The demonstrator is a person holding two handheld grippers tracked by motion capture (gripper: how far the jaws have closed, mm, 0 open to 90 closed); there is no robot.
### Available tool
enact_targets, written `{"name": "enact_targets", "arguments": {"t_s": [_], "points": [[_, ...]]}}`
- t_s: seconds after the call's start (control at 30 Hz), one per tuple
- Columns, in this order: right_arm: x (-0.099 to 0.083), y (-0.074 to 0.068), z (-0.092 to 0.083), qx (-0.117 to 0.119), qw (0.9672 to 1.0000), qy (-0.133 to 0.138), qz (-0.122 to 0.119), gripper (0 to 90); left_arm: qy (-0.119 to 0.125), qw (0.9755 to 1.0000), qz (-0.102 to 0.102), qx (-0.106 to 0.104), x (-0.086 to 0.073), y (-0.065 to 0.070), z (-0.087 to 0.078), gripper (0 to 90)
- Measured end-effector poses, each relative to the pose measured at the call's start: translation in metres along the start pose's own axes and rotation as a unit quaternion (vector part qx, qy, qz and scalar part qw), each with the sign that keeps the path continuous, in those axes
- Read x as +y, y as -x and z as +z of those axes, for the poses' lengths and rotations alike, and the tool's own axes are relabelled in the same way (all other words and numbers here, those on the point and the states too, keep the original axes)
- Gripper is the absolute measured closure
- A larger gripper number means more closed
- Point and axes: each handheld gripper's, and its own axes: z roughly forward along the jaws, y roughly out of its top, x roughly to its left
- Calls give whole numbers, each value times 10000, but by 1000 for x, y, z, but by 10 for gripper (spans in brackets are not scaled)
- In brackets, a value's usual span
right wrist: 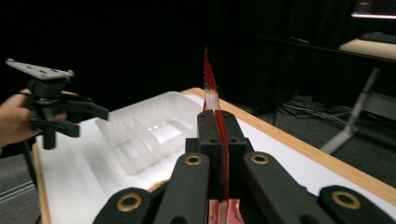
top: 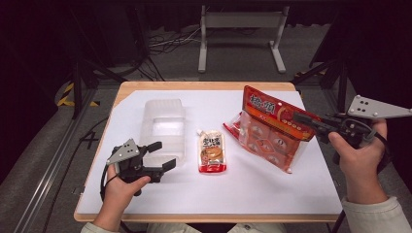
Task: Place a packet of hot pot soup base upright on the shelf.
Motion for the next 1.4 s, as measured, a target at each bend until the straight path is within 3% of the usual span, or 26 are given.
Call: {"name": "enact_targets", "arguments": {"t_s": [0.2,0.47,0.73,1.07,1.17,1.4], "points": [[12,-9,14,337,9993,78,-157,900,148,9996,107,-230,9,3,8,238],[27,-24,35,643,9972,195,-336,900,46,9991,340,-266,17,8,18,260],[34,-33,48,885,9949,217,-444,900,243,9981,525,-191,24,10,31,129],[36,-45,62,1207,9908,255,-553,900,245,9972,491,-516,34,17,56,129],[36,-47,65,1282,9897,275,-580,900,212,9955,805,-462,36,19,65,92],[34,-50,74,1432,9868,344,-678,900,352,9943,596,-813,37,18,82,61]]}}
